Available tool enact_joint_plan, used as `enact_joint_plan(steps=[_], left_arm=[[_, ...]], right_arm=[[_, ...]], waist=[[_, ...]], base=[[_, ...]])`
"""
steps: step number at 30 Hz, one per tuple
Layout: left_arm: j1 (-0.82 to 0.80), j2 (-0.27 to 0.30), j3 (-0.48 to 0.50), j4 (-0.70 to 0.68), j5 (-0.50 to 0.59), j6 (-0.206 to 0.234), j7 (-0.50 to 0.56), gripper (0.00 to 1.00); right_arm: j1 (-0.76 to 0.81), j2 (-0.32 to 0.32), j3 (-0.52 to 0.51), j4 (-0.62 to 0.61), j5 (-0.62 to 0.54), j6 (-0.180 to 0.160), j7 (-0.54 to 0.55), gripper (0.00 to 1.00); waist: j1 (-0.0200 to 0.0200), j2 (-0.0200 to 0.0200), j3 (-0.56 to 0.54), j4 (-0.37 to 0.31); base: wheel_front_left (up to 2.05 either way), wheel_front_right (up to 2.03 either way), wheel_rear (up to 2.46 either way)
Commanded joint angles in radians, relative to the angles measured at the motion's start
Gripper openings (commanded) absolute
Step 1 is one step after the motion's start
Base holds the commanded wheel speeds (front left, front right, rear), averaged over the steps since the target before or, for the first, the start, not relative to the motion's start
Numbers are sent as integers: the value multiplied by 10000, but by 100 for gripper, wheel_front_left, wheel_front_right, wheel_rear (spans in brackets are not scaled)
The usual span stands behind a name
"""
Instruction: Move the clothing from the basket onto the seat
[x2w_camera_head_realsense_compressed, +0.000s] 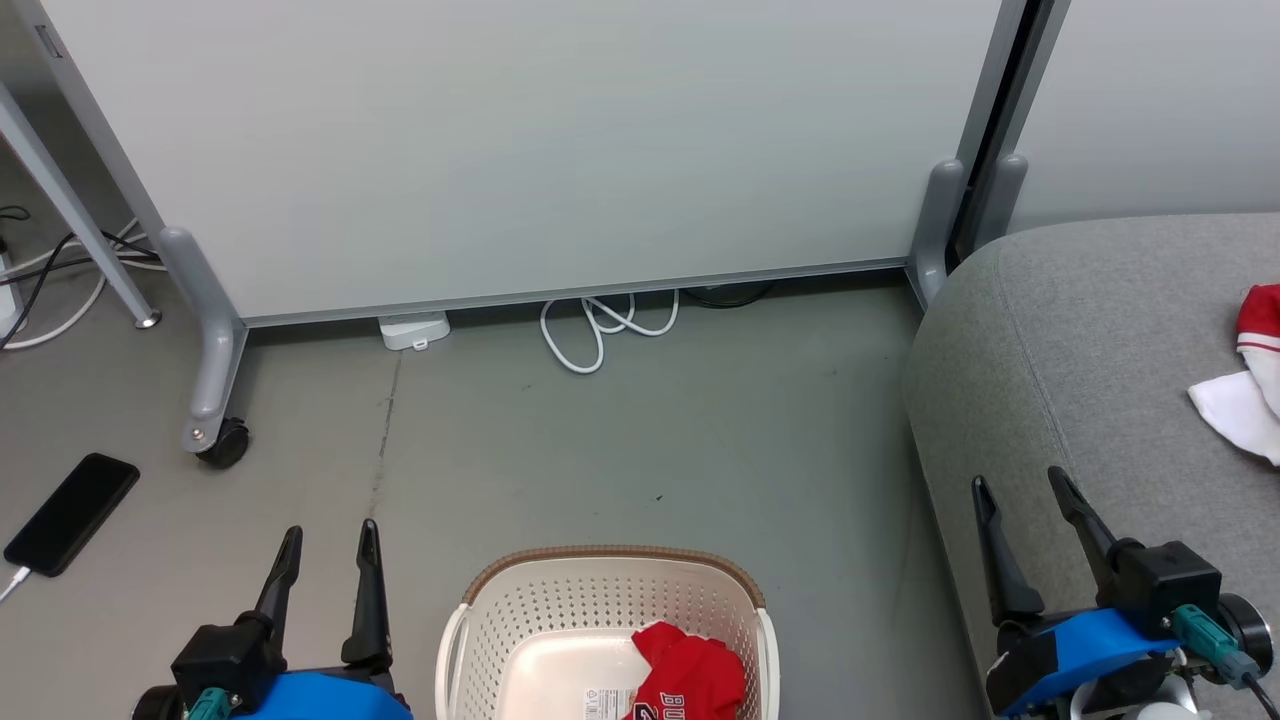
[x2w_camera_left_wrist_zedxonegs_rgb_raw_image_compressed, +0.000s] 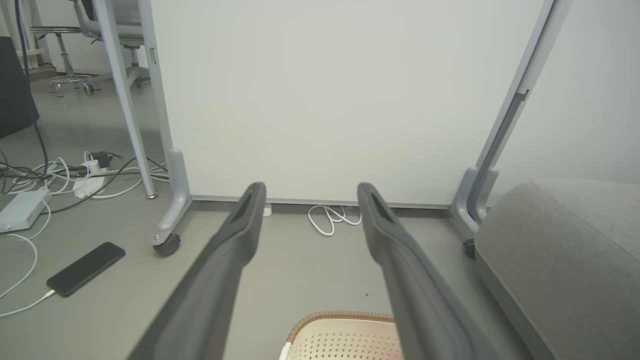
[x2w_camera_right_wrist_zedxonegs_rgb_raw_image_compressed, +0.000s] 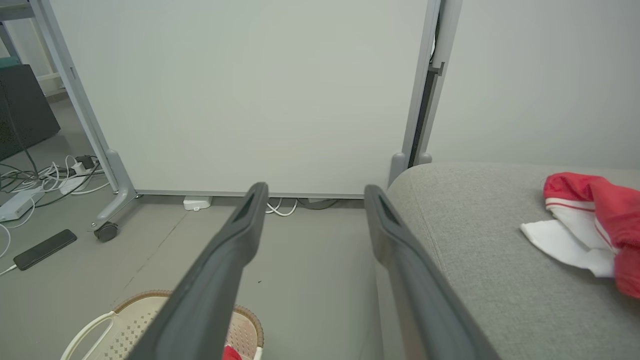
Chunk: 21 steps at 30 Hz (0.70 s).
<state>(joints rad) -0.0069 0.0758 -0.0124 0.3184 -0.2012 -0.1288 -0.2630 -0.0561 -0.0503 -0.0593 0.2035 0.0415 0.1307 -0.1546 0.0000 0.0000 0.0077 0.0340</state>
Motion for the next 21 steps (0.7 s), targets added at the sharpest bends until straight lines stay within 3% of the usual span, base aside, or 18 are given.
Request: enact_joint_plan(steps=[1, 21], left_arm=[[10, 4, 45, 3, 49, -13, -26, 100], [-38, -20, -145, -97, 60, -16, -26, 100]], right_arm=[[156, -2, 12, -57, 35, 1, 20, 100], [150, 0, 115, -238, 11, 1, 156, 100]], waist=[[0, 0, -17, -4], [0, 0, 135, -50]], base=[[0, 0, 0], [0, 0, 0]])
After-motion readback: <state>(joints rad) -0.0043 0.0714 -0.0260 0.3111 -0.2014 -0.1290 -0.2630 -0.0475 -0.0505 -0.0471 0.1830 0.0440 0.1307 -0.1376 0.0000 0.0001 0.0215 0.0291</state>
